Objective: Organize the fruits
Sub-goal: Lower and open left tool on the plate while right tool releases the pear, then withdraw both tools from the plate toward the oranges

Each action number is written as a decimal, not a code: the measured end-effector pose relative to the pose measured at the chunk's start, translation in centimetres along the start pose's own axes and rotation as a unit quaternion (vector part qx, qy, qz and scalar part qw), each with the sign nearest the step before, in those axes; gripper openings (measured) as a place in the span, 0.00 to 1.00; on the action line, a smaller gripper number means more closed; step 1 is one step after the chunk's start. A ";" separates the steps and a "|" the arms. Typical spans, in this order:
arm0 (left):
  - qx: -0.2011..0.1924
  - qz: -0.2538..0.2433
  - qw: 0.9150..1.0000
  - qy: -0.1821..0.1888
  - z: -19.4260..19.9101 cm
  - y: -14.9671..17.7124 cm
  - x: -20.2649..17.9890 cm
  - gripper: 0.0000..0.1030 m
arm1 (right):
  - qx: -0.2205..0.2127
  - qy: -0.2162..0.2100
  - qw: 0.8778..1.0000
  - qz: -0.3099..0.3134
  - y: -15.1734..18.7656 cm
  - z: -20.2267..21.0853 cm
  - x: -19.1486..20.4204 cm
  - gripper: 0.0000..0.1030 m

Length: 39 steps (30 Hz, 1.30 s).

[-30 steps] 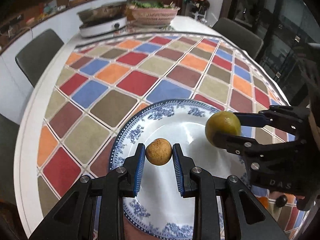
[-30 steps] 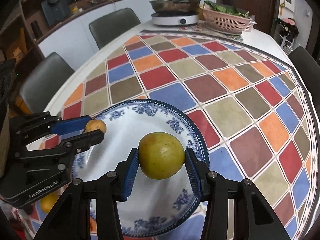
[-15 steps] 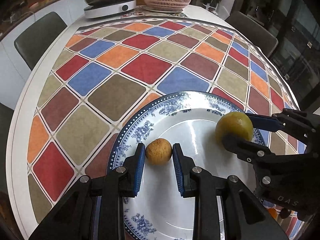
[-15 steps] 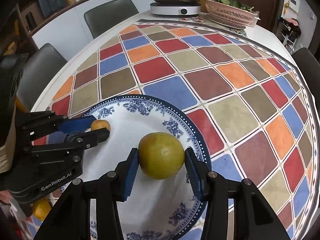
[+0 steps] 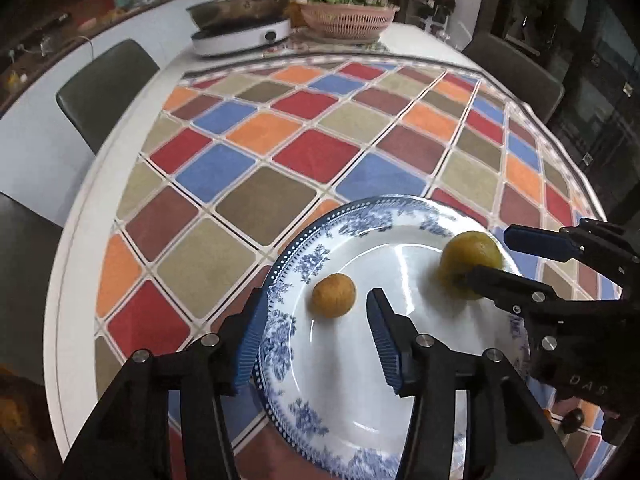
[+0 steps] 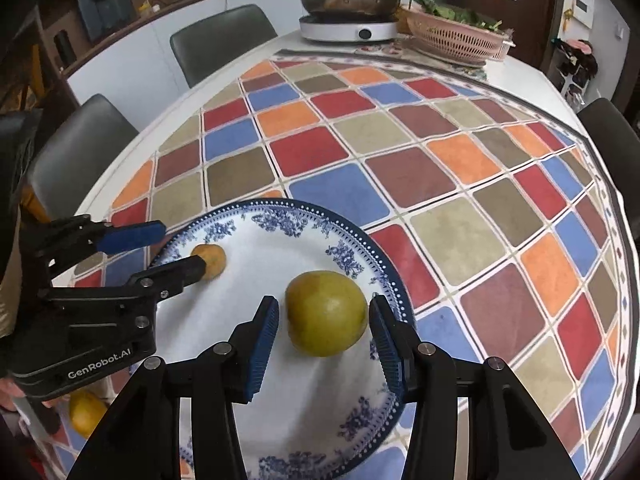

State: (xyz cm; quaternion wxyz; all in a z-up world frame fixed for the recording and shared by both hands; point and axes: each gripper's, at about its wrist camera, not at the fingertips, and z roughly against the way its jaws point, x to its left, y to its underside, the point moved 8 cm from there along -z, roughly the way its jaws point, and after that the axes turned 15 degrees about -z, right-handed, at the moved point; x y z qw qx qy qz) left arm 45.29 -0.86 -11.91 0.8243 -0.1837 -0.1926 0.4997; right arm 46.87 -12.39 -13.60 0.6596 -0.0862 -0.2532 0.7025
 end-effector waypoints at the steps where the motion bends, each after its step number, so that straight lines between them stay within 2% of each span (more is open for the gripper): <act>1: -0.005 -0.002 1.000 -0.006 0.7 0.1 -0.1 0.52 | -0.007 0.000 1.000 0.001 0.0 0.7 0.1 0.47; 8: -0.069 -0.005 0.997 -0.028 6.7 0.7 -1.3 0.60 | -0.050 -0.008 0.999 0.005 1.0 5.4 0.6 0.47; 11: -0.100 -0.001 0.994 -0.040 9.4 1.6 -2.0 0.64 | -0.073 -0.016 0.997 0.002 1.9 7.9 0.8 0.56; 15: -0.126 0.008 0.991 -0.051 12.6 3.1 -3.0 0.69 | -0.102 -0.014 0.995 0.009 3.2 10.6 1.3 0.56; 19: -0.141 0.016 0.988 -0.061 15.0 4.7 -3.7 0.76 | -0.121 -0.020 0.992 0.015 4.9 12.9 1.9 0.58; 25: -0.157 0.018 0.984 -0.080 18.0 7.4 -4.7 0.81 | -0.140 -0.033 0.990 0.013 7.4 15.7 2.7 0.61; 39: -0.168 0.021 0.983 -0.077 20.8 12.6 -7.3 0.81 | -0.150 -0.033 0.987 0.037 13.7 18.3 3.8 0.61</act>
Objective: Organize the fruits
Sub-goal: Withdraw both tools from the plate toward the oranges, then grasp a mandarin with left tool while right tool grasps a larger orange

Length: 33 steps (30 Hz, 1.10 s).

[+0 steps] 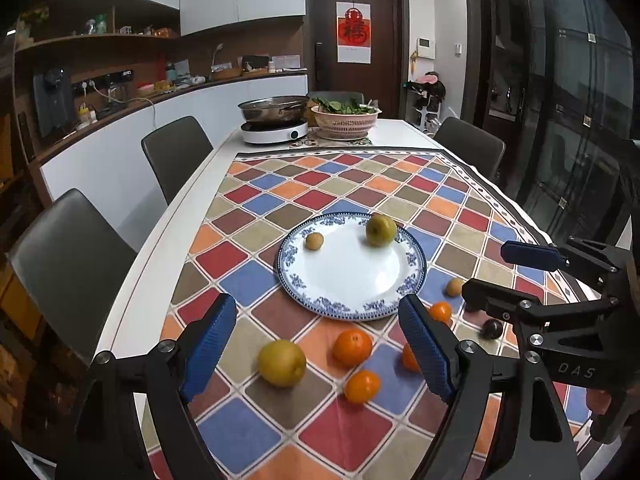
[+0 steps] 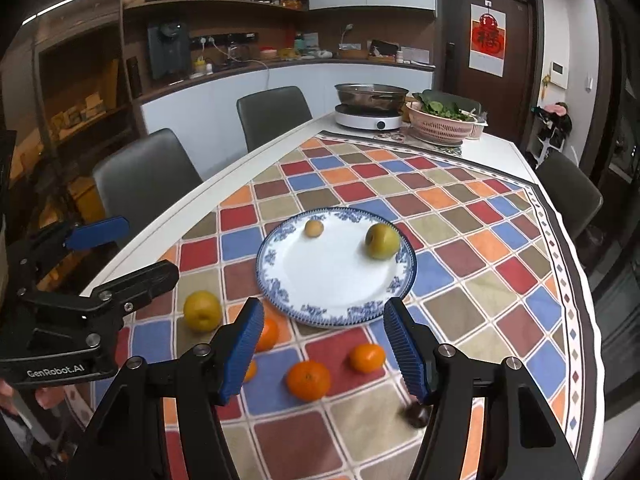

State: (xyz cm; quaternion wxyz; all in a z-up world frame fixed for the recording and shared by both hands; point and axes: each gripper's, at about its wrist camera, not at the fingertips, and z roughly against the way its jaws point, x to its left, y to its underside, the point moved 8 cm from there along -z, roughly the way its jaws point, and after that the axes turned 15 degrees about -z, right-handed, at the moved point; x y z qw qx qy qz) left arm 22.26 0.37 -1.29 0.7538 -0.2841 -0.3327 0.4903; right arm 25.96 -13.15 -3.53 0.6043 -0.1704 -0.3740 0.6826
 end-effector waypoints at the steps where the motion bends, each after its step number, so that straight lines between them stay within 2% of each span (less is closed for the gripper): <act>1: -0.002 -0.001 1.000 0.000 0.2 0.2 -0.2 0.81 | -0.002 0.001 1.000 0.002 0.3 0.2 0.0 0.61; 14: -0.010 -0.023 0.999 -0.024 0.1 3.4 -1.1 0.81 | 0.001 0.006 1.000 0.021 4.2 0.6 0.5 0.61; 18: -0.007 -0.027 1.000 -0.006 -0.5 4.5 -1.7 0.81 | 0.014 0.002 1.000 0.018 5.3 -0.3 0.4 0.61; 28: -0.004 -0.075 0.996 0.042 -2.6 6.3 -3.7 0.81 | 0.040 0.006 0.999 0.028 7.5 -2.8 0.0 0.61; 33: 0.016 -0.072 0.995 0.066 -4.4 7.2 -4.2 0.78 | 0.051 0.008 0.998 0.036 8.1 -3.9 0.0 0.61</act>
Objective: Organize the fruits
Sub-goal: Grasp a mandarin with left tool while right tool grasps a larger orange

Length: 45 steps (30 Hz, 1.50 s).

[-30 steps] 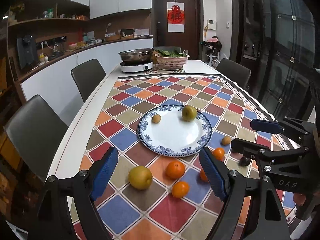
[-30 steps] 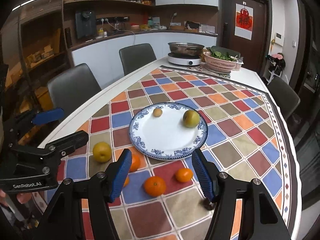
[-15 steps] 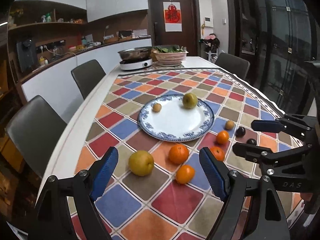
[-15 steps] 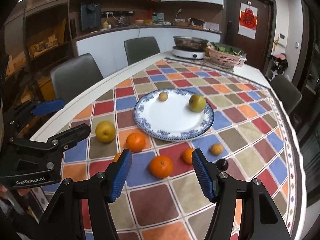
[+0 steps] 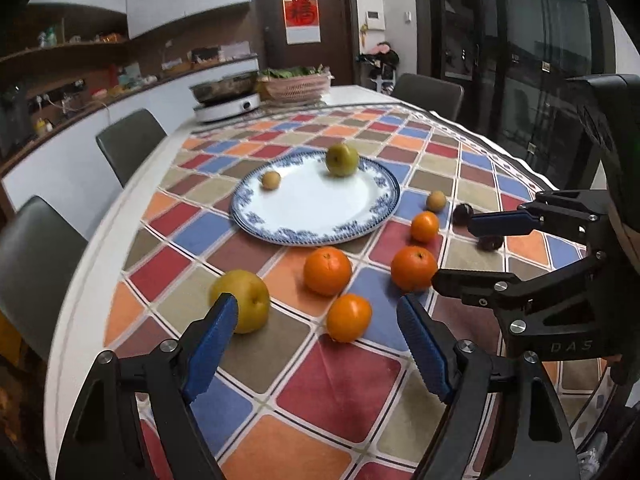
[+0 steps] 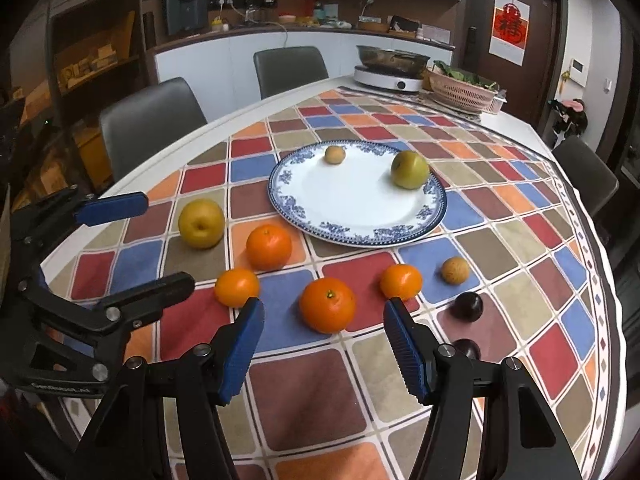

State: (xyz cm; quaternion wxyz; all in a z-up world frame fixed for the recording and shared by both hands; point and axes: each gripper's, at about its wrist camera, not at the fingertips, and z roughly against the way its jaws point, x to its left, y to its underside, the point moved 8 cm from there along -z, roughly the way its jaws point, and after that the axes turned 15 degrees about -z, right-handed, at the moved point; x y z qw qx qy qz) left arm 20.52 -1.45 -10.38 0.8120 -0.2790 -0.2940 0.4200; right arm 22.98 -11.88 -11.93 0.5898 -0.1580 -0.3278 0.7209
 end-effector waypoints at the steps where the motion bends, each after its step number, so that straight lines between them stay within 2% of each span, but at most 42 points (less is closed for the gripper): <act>1: 0.005 0.000 1.000 0.005 -0.4 0.1 -0.1 0.77 | 0.004 0.000 1.000 0.000 0.1 -0.3 0.0 0.61; 8: 0.030 -0.007 0.999 0.031 -2.8 0.7 -0.8 0.64 | 0.027 -0.002 1.000 -0.014 0.4 -2.1 -0.8 0.61; 16: 0.048 0.013 0.997 0.059 -4.1 1.4 -1.0 0.55 | 0.037 0.003 0.999 -0.010 0.4 -3.1 -0.9 0.60; 28: 0.055 0.017 0.996 0.071 -5.3 1.1 -1.0 0.43 | 0.056 -0.010 0.998 0.002 0.6 -4.7 -0.5 0.49; 30: 0.058 0.019 0.995 0.078 -5.6 1.2 -1.2 0.40 | 0.061 -0.010 0.998 0.000 0.7 -5.0 -0.6 0.48; 32: 0.061 0.022 0.994 0.086 -5.7 1.3 -1.5 0.32 | 0.064 -0.015 0.998 -0.007 0.8 -5.1 -0.7 0.42; 45: 0.055 0.038 0.994 0.081 -4.9 1.1 -1.4 0.32 | 0.061 -0.021 0.998 -0.012 0.6 -4.8 -0.5 0.40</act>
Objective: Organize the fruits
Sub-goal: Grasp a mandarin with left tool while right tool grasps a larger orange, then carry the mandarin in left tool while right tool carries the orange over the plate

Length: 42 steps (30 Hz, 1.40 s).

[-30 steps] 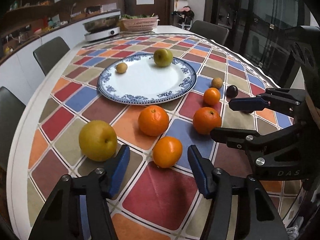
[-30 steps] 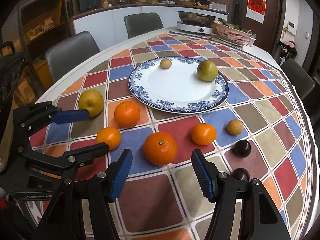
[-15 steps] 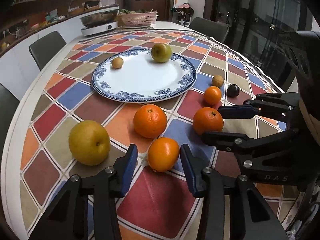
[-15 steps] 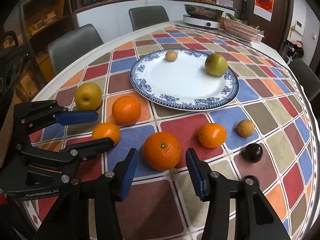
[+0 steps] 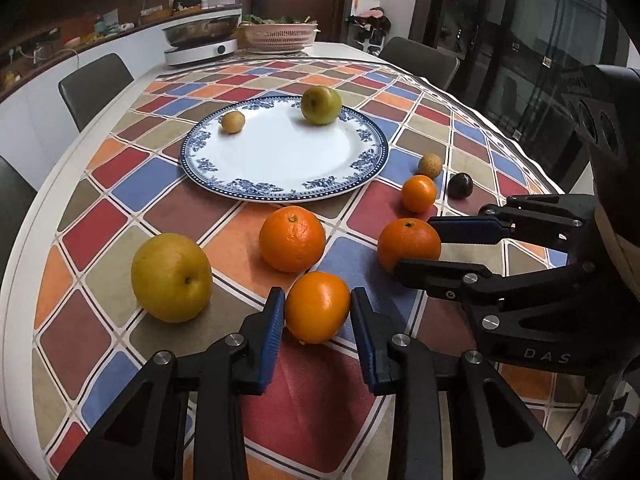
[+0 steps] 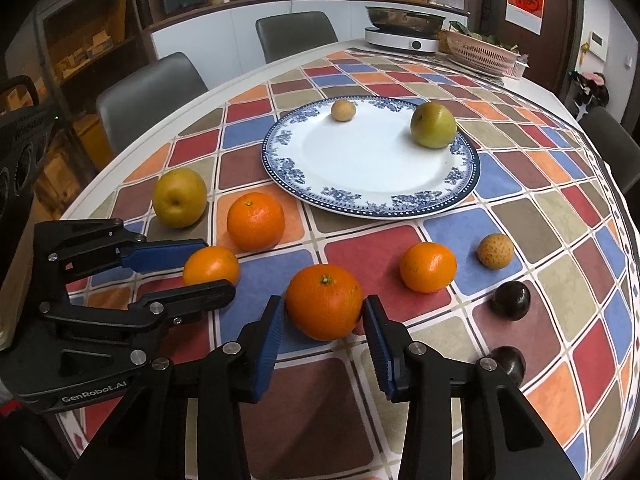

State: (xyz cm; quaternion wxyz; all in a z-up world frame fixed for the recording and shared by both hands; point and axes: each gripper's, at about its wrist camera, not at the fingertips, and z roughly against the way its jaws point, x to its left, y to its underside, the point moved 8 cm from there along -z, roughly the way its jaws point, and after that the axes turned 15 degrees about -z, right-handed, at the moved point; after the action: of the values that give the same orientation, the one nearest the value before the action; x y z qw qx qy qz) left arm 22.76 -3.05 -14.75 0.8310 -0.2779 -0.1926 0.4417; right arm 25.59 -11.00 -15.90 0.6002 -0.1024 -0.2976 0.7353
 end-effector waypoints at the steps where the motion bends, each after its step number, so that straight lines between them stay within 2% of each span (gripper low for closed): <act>1: -0.001 0.003 1.000 -0.001 0.1 0.0 0.1 0.32 | -0.002 0.000 1.000 0.000 0.0 0.1 0.1 0.40; 18: -0.026 0.024 0.999 -0.025 3.1 -1.4 0.6 0.32 | -0.025 -0.019 0.999 -0.018 -0.5 2.3 0.5 0.39; 28: -0.064 0.019 0.997 -0.043 5.9 -5.1 1.7 0.32 | -0.075 -0.035 0.996 -0.022 -3.8 5.6 1.1 0.39; 42: -0.092 0.011 0.994 -0.059 6.5 -9.7 4.4 0.32 | -0.118 -0.040 0.992 -0.012 -9.4 7.2 1.4 0.39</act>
State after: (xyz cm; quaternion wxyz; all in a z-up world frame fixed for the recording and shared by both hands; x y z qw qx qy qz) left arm 27.54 -1.86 -3.30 0.7844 -0.3286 -0.2781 0.4466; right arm 29.33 -10.94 -4.58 0.5803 -0.1392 -0.4069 0.6916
